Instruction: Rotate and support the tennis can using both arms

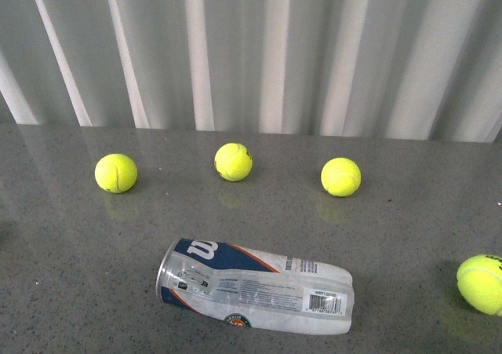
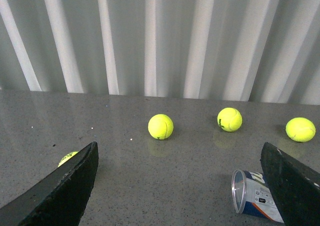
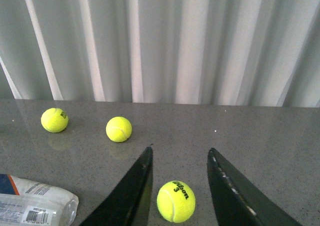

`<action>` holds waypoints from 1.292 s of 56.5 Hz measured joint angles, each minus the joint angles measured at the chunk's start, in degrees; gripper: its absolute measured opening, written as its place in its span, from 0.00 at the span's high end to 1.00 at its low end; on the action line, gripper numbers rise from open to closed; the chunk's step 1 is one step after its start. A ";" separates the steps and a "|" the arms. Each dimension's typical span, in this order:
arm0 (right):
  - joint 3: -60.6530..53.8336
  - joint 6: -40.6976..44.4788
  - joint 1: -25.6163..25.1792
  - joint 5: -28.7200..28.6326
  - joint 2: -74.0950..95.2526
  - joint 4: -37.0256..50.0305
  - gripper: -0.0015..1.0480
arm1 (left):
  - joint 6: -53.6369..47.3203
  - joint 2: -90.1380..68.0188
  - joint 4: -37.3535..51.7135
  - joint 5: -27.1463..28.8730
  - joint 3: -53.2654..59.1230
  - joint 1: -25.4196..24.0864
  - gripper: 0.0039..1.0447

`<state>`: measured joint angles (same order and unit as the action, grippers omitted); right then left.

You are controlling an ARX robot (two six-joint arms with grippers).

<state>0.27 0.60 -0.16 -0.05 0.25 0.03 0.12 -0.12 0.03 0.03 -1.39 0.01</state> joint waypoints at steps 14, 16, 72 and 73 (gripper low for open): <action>0.00 0.00 0.00 0.00 -0.02 0.00 0.23 | 0.17 -17.53 -25.09 -1.25 -13.18 -2.67 0.06; 0.00 0.00 0.00 0.00 -0.02 0.00 0.16 | -0.02 -19.96 -24.24 -1.68 -14.78 -2.67 0.06; 0.00 -0.04 0.00 0.00 -0.02 -0.02 0.07 | 8.15 -111.27 23.58 -10.88 -42.40 12.46 0.06; 0.00 -0.07 0.00 0.00 -0.02 -0.02 0.07 | 9.03 -111.58 24.00 -11.37 -42.49 12.55 0.06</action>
<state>0.27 0.54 -0.16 -0.05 0.23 0.01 9.15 -111.70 24.03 -11.33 -43.88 12.56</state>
